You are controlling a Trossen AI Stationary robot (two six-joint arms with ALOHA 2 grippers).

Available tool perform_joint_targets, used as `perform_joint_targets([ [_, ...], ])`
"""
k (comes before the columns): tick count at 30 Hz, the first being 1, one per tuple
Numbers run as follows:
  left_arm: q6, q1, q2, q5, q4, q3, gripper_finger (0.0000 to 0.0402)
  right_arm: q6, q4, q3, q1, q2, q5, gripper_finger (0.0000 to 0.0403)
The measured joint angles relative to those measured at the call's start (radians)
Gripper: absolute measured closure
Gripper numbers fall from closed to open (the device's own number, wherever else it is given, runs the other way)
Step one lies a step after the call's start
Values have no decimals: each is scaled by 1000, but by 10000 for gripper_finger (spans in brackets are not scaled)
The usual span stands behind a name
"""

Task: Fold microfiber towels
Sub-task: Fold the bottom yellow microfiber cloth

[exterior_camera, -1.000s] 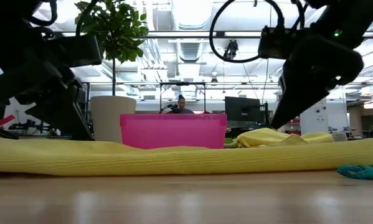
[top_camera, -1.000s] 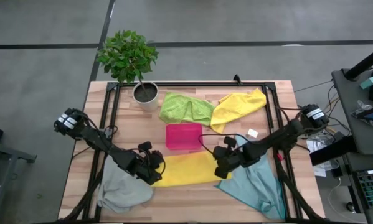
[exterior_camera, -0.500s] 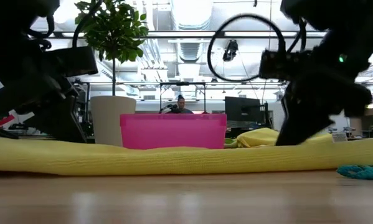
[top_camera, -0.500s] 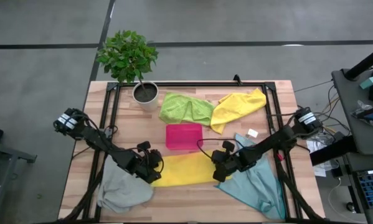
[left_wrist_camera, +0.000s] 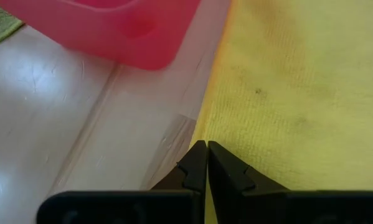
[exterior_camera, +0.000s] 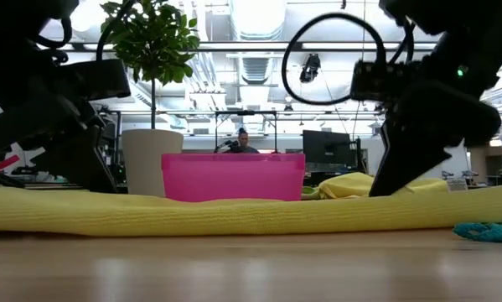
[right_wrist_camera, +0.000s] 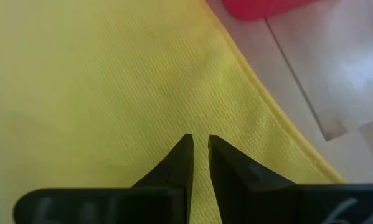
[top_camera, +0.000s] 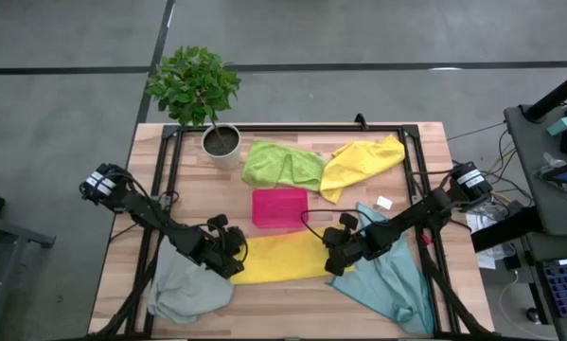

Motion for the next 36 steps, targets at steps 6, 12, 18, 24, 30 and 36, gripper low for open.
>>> perform_joint_targets([
  [6,51,0,-15,3,-25,30,402,42,1,0,0,-41,-16,359],
  [12,104,0,-44,7,-24,57,402,134,-34,0,-2,-97,-122,330],
  [18,110,0,-63,8,-16,82,402,221,-141,0,-2,-184,-164,264],
  [24,115,-1,-59,8,-16,95,402,319,-273,-17,-2,-274,-163,203],
  [30,113,-1,-59,8,-14,91,402,411,-272,-95,-2,-335,-163,160],
  [36,112,-1,-58,8,-14,89,402,507,-209,-181,-2,-332,-164,128],
])
